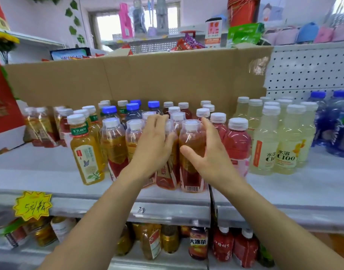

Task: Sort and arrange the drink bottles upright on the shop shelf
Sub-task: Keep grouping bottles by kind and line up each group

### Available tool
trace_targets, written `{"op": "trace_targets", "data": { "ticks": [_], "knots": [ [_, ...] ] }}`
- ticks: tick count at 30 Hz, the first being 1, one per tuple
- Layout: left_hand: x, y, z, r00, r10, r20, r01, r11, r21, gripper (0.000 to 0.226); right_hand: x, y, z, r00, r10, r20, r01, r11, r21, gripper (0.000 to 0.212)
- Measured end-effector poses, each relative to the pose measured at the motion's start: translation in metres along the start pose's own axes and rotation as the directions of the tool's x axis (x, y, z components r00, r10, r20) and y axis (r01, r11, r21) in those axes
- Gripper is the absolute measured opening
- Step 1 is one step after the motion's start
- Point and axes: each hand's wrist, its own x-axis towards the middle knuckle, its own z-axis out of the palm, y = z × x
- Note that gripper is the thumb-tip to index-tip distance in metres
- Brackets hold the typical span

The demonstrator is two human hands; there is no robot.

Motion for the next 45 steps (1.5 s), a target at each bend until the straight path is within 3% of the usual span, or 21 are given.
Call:
{"op": "trace_targets", "data": {
  "ticks": [3,5,8,11,18,24,30,37,45],
  "knots": [
    [-0.010,-0.010,-0.003,0.996,0.046,-0.077,-0.055,0.990,-0.129,0.055,0.003,0.010,0.016,0.991,0.136,-0.017,-0.132,0.981,0.142,0.086],
    [-0.020,-0.015,-0.004,0.997,-0.018,-0.079,-0.005,0.960,-0.280,0.058,0.003,0.018,0.023,0.982,0.183,-0.037,-0.174,0.969,0.177,0.081],
    [-0.029,-0.019,-0.002,0.994,-0.102,0.034,0.105,0.854,-0.510,0.045,0.004,0.022,0.026,0.974,0.217,-0.068,-0.202,0.963,0.178,0.074],
    [-0.035,-0.019,-0.002,0.994,-0.082,0.068,0.107,0.729,-0.676,0.041,0.006,0.024,0.021,0.978,0.194,-0.076,-0.177,0.967,0.184,0.065],
    [-0.035,-0.010,-0.008,0.992,-0.121,-0.019,0.066,0.657,-0.751,0.050,-0.001,0.014,0.017,0.987,0.086,-0.137,-0.054,0.973,0.225,0.054],
    [-0.039,-0.020,-0.034,0.976,-0.155,-0.152,-0.009,0.671,-0.742,0.021,-0.001,-0.011,0.013,0.992,0.016,-0.126,0.015,0.970,0.242,0.050],
    [-0.059,-0.059,-0.066,0.950,-0.259,-0.174,0.042,0.658,-0.751,0.037,-0.007,-0.044,0.040,0.998,-0.024,-0.057,0.042,0.940,0.338,0.041],
    [-0.073,-0.134,-0.122,0.924,-0.313,-0.218,0.047,0.661,-0.749,0.024,-0.003,-0.094,0.119,0.997,-0.081,0.017,0.065,0.897,0.438,0.046],
    [-0.085,-0.269,-0.212,0.932,-0.304,-0.199,0.077,0.699,-0.711,0.036,0.014,-0.164,0.269,0.995,-0.096,0.010,0.079,0.870,0.487,0.038]
  ]
}}
